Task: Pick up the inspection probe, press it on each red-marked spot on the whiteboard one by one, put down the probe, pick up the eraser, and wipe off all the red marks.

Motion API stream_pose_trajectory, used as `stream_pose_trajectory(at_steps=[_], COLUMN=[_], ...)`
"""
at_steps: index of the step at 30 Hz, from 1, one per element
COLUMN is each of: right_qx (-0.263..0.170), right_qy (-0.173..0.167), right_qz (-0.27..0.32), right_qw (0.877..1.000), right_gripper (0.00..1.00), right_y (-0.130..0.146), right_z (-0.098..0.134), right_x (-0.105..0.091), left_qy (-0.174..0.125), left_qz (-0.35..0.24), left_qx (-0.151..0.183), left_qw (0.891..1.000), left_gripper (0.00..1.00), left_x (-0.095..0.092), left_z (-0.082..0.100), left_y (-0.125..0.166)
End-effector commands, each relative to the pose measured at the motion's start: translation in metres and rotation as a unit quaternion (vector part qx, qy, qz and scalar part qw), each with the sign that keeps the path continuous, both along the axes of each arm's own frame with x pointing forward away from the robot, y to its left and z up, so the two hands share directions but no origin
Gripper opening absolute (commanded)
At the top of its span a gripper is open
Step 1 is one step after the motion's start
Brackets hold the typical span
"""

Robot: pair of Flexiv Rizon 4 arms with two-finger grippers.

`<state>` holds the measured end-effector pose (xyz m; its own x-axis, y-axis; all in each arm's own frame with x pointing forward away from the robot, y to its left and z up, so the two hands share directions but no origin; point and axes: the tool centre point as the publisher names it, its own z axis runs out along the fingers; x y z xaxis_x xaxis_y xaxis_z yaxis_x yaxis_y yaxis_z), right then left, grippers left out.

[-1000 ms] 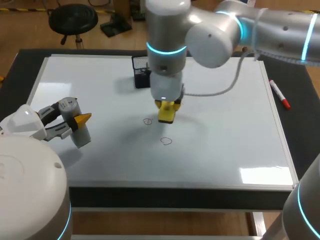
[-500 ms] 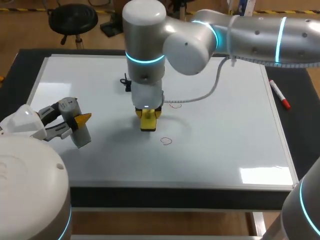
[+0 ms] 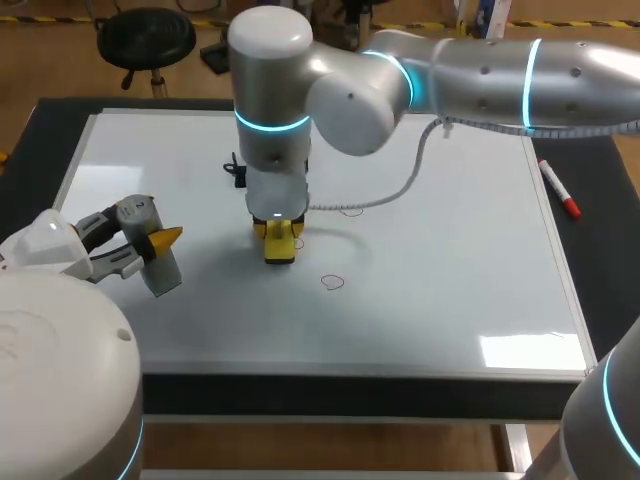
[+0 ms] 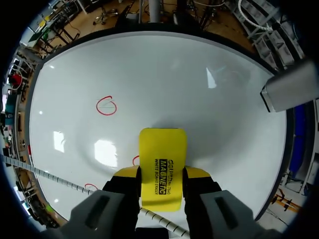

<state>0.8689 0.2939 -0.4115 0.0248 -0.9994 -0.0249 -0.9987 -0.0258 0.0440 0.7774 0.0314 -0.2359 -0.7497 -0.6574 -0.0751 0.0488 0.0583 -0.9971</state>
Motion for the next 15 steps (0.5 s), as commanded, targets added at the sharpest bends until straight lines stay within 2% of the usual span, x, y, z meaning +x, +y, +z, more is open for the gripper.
stream_pose_trajectory(at_steps=[1,15], right_qx=[0.000,0.005], right_qy=[0.003,0.012], right_qz=[0.002,-0.003], right_qw=[1.000,1.000], right_gripper=[0.00,0.00], right_y=[0.002,-0.013], right_z=[-0.003,-0.017], right_x=[0.003,0.003], left_qy=[-0.001,-0.001], left_qz=[0.002,0.002], left_qx=[0.000,0.000], left_qw=[1.000,1.000], left_gripper=[0.00,0.00], left_x=[0.000,0.000], left_z=[0.000,0.000], left_y=[-0.001,-0.001])
